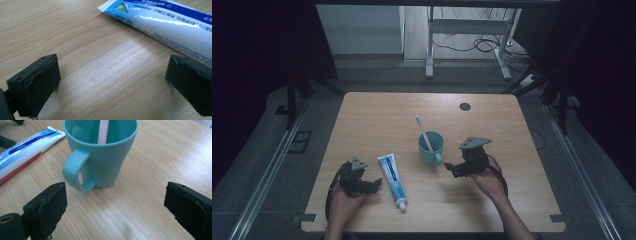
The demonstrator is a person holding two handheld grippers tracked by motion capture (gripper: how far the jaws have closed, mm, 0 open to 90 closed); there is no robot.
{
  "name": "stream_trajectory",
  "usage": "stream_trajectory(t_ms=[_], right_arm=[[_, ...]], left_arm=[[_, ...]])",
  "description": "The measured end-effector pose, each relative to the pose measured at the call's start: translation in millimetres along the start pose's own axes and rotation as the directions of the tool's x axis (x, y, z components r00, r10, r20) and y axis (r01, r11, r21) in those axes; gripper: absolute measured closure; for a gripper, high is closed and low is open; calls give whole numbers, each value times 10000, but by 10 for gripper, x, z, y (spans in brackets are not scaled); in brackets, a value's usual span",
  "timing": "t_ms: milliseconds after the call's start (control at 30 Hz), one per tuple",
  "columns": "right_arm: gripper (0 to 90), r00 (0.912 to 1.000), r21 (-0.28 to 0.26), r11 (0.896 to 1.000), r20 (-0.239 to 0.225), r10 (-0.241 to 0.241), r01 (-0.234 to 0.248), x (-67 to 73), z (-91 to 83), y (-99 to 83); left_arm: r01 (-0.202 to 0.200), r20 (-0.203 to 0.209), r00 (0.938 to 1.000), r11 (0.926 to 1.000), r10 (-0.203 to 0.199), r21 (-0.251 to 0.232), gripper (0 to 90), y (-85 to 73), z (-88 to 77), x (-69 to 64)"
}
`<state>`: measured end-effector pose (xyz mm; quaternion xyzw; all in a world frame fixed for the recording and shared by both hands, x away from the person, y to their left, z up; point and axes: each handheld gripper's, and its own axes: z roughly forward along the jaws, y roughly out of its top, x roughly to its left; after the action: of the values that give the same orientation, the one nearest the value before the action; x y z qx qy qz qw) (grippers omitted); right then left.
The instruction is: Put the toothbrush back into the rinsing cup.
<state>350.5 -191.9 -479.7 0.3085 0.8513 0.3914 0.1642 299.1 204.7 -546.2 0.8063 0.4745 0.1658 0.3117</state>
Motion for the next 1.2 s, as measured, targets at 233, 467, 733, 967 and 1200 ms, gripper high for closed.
stream_trajectory(t_ms=[233, 467, 733, 967, 1200], right_arm=[[46, 9999, 86, 9999, 50, 89, -89, -12, -20, -135], [47, 9998, 92, 9998, 25, 189, -189, -17, -43, -223], [55, 9998, 262, 9995, -110, 168, -165, 22, -37, -340], [58, 9997, 332, 9993, -155, 191, -186, 59, -42, -438], [65, 9993, 407, 9985, -116, 357, -352, 54, -53, -563]], left_arm=[[-1, -1, 10000, 10000, 1, 1, 0, 0, 0, 0], [0, -2, 10000, 10000, 0, -6, 0, 0, 1, 0], [-1, -2, 10000, 10000, 1, -6, 0, 0, 1, 0], [7, -3, 10000, 10000, -7, -5, 0, -1, 0, -1], [-3, -2, 10000, 10000, 3, -5, 0, 0, 1, 0]])
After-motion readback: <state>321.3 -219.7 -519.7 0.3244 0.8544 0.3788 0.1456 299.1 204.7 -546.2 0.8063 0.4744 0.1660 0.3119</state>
